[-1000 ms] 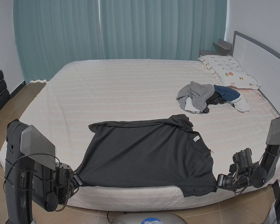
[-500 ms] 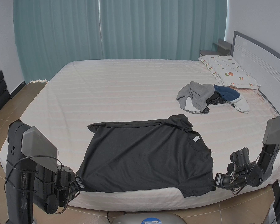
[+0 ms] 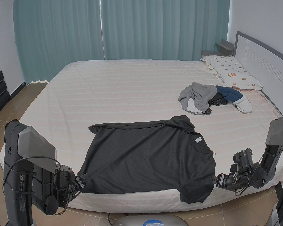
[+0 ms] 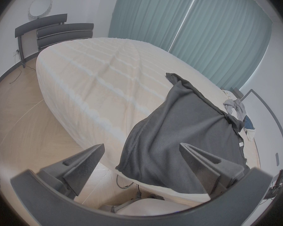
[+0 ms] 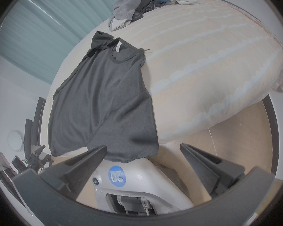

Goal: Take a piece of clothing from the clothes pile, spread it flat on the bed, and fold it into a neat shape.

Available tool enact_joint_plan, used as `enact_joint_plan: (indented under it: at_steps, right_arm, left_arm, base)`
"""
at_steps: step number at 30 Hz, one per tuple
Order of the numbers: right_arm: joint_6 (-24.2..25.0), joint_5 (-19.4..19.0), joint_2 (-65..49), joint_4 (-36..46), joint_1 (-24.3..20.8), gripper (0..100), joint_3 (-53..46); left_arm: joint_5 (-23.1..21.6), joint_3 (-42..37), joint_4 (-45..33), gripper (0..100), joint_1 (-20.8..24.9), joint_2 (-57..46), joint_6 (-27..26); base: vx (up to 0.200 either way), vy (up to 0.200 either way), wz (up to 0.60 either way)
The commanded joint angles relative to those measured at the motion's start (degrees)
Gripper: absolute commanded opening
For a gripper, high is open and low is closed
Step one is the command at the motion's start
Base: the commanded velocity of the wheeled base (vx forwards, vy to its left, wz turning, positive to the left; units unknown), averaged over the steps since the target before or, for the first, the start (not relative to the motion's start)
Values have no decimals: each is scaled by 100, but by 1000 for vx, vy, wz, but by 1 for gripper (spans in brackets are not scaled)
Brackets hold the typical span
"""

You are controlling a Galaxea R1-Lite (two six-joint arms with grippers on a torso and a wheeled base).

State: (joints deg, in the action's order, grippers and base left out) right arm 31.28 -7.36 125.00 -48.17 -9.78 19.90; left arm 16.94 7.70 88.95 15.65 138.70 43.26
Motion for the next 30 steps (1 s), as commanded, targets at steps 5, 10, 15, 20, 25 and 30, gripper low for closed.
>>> enact_joint_plan:
  at_steps: [5,10,15,20,25,30]
  right_arm:
    - [871,-222,-116,-738,20,100,32]
    - [1240,-380,-29,-993,2,100,102]
    - [1521,-397,-11,-984,-15,100,208]
    - [1583,-547,33,-993,-7,100,217]
    - [1662,-564,94,-993,-15,100,225]
    - [1662,-564,147,-1002,-15,100,234]
  left_arm:
    - [2,29,105,100,-36,-511,51]
    - [-16,82,105,100,-133,-564,200]
    - [-156,117,105,100,-159,-564,235]
    - [-156,135,105,100,-159,-511,261]
    - [-156,223,105,100,-150,-494,384]
    - [-156,258,105,100,-150,-502,490]
  base:
    - [0,0,0]
    - [40,0,0]
    - [200,0,0]
    - [200,0,0]
    - [40,0,0]
    - [0,0,0]
